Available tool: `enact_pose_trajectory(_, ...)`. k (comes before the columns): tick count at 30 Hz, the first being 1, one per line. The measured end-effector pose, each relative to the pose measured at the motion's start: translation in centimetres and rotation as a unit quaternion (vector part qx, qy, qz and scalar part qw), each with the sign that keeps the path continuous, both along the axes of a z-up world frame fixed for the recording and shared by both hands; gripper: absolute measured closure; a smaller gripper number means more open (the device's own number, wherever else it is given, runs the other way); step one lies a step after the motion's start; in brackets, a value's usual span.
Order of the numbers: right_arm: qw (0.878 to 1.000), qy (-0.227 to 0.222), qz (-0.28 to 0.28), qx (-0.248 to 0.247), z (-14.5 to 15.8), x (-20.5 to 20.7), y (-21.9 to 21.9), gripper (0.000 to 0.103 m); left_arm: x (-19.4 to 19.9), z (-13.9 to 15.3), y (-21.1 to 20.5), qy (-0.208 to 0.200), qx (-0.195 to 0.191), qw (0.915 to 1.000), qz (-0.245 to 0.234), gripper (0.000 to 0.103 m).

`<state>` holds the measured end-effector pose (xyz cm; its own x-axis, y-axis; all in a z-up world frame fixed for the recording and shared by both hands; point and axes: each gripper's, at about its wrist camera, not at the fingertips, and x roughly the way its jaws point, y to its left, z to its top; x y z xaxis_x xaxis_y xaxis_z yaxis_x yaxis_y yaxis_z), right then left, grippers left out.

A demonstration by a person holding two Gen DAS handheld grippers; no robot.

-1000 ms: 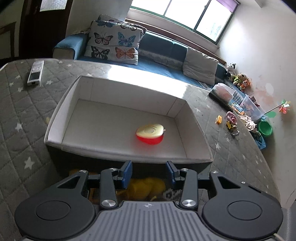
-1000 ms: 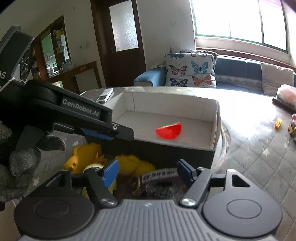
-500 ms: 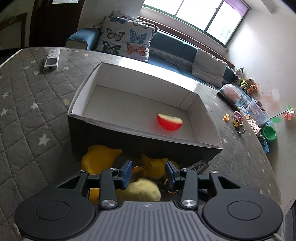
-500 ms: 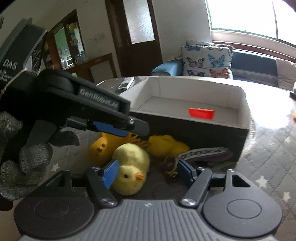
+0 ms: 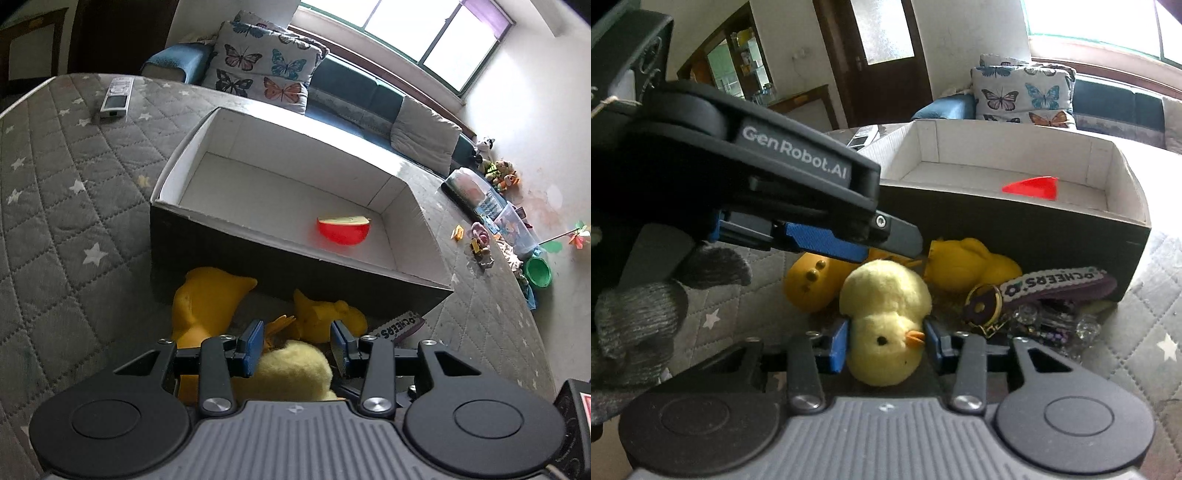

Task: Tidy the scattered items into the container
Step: 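Move both grippers back down to the fuzzy yellow chick plush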

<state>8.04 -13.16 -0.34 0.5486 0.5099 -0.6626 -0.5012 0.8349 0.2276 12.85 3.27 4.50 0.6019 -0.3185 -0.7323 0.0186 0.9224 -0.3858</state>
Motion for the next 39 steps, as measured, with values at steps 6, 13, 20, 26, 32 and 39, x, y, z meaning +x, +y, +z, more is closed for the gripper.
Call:
enact_pose_trajectory(6,1.000,0.010,0.001,0.009,-0.1,-0.7,-1.2,0.062,0.1,-0.5,-0.1,0.009,-0.004,0.9999,0.005,0.060)
enact_pose_trajectory(13,1.000,0.013,-0.004,0.016,-0.3,-1.1,-1.8,0.062,0.3,-1.2,-0.3,0.020,-0.008,0.9996,0.018,0.060)
enact_pose_trajectory(20,0.999,0.019,-0.006,0.025,-0.3,-1.1,-2.0,0.062,-0.3,-1.3,0.5,0.026,-0.025,0.9985,0.042,0.061)
enact_pose_trajectory(26,0.999,0.020,-0.005,0.026,-0.5,-0.7,-2.1,0.062,0.0,-1.4,0.0,0.029,-0.011,0.9988,0.038,0.060)
enact_pose_trajectory(32,0.999,0.020,-0.005,0.026,-0.6,-0.7,-2.2,0.062,0.3,-1.9,-0.3,0.034,0.010,0.9989,0.031,0.059)
enact_pose_trajectory(39,1.000,0.013,-0.008,0.023,-0.7,-0.8,-2.0,0.062,0.3,-1.8,-0.7,0.031,0.017,0.9991,0.024,0.060)
